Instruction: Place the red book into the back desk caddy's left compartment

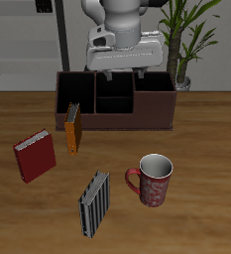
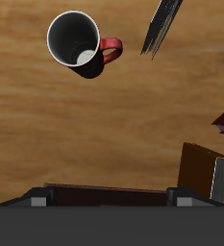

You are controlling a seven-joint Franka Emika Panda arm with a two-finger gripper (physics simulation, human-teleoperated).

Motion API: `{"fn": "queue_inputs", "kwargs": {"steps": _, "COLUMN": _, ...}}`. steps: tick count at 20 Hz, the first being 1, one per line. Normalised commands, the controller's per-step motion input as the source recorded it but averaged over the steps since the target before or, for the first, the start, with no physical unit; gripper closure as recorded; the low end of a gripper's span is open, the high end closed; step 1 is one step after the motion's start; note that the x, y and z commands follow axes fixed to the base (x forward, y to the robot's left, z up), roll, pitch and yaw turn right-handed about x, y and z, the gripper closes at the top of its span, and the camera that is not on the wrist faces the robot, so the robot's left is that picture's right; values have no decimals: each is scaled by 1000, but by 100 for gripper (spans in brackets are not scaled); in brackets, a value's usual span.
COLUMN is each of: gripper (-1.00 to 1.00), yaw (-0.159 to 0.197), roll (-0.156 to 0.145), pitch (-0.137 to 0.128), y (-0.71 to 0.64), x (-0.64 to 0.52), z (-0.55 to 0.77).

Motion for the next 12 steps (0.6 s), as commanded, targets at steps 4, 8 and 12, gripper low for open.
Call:
{"fn": "queue_inputs", "kwargs": {"steps": 4, "gripper": -100, "yaw": -14, "roll": -50, "pitch": -7, "y": -464, "x": 122, "z": 80}}
{"fn": "queue_inputs", "kwargs": {"steps": 8, "gripper": -100, "yaw": -16, "roll": -53, "pitch": -8, "y": -578, "x": 176, "z": 46}}
{"fn": "queue_inputs", "kwargs": {"steps": 12, "gripper": -100, "yaw": -58, "roll": -90, "pitch": -12, "y": -845, "x": 157, "z": 17}}
